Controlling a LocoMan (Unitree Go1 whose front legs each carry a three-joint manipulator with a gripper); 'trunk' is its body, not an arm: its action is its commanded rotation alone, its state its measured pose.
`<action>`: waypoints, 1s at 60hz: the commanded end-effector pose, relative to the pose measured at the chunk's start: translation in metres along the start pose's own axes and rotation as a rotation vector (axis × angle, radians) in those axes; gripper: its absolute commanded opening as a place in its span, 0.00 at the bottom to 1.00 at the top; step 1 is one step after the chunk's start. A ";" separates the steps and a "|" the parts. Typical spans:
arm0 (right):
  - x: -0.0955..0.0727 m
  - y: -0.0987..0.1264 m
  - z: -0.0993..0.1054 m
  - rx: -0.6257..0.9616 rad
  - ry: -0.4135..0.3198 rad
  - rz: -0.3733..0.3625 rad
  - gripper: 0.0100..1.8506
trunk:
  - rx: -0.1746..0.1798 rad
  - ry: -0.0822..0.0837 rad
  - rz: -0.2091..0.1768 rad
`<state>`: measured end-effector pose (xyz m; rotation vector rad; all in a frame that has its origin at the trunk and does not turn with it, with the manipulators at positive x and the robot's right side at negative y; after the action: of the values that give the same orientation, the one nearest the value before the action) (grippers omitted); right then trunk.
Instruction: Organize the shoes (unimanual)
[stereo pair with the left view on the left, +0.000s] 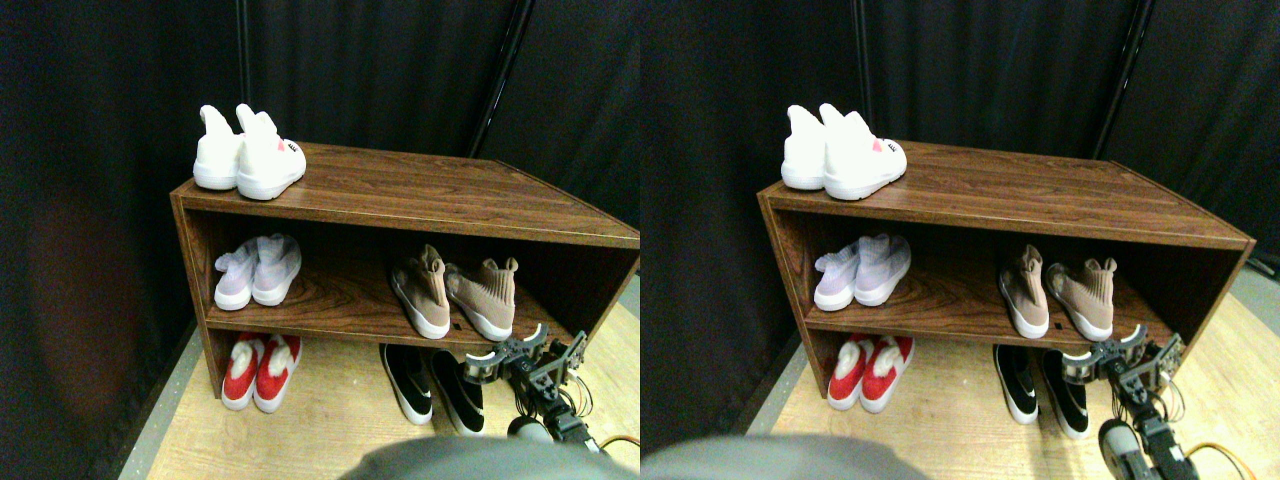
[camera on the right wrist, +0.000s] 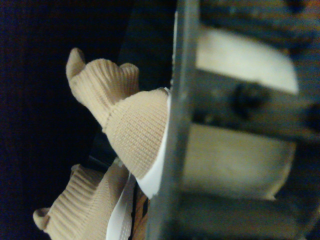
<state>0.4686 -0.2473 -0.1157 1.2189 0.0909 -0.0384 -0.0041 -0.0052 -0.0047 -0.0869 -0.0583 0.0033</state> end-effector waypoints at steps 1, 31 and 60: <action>-0.008 0.015 0.002 0.009 0.000 0.084 0.94 | -0.019 0.016 0.001; -0.069 0.030 0.049 0.013 -0.157 0.169 0.33 | -0.002 0.005 -0.029; -0.053 0.051 0.086 -0.089 -0.269 0.223 0.03 | -0.004 0.003 -0.030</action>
<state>0.4187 -0.3115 -0.0383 1.1078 -0.2542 -0.0076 -0.0007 -0.0065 -0.0054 -0.0610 -0.0532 -0.0231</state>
